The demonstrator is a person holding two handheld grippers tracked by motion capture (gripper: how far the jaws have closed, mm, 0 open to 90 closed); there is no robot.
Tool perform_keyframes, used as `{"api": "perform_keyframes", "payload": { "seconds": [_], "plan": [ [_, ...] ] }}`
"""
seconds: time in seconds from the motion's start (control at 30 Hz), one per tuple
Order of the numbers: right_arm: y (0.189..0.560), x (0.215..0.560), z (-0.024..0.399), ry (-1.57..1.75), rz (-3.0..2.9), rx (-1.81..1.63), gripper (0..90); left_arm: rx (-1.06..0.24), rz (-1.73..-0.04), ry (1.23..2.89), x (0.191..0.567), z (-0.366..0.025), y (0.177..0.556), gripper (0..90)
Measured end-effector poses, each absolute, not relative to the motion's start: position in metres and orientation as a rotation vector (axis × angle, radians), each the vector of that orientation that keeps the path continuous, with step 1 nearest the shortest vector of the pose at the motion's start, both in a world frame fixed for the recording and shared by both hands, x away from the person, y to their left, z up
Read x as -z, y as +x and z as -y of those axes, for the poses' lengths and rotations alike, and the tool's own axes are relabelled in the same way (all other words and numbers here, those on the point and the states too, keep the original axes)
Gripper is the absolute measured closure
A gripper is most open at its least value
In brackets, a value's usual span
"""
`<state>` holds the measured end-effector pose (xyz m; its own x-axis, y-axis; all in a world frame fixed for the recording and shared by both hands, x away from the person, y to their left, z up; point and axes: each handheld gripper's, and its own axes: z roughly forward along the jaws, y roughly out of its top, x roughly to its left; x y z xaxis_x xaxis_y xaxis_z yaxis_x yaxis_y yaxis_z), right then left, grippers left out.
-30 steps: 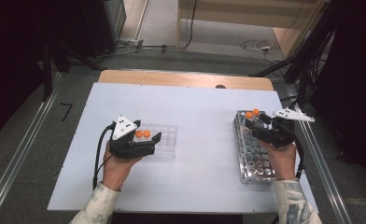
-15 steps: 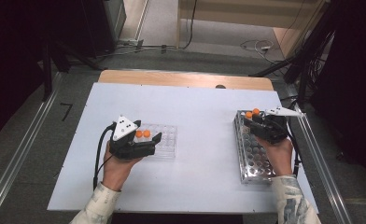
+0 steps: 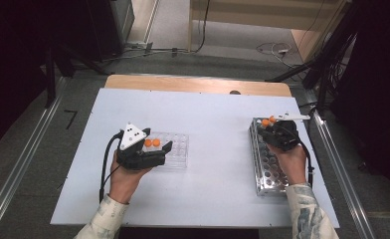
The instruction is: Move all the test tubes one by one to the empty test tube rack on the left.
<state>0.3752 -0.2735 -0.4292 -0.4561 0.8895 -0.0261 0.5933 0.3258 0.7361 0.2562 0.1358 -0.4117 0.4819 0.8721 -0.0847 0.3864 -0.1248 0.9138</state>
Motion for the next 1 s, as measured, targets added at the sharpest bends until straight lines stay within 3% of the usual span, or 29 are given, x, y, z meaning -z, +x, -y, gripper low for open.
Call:
{"api": "perform_keyframes", "payload": {
  "seconds": [0.27, 1.0],
  "plan": [
    [0.375, 0.430, 0.269, 1.294, -2.171, -0.891, 71.5, -0.600, -1.075, 1.720, 0.411, -0.135, 0.256, 17.9],
    [0.356, 0.403, 0.278, 1.245, -2.013, -1.066, 71.9, -0.600, -1.076, 1.716, 0.411, -0.137, 0.255, 17.9]
  ]
}}
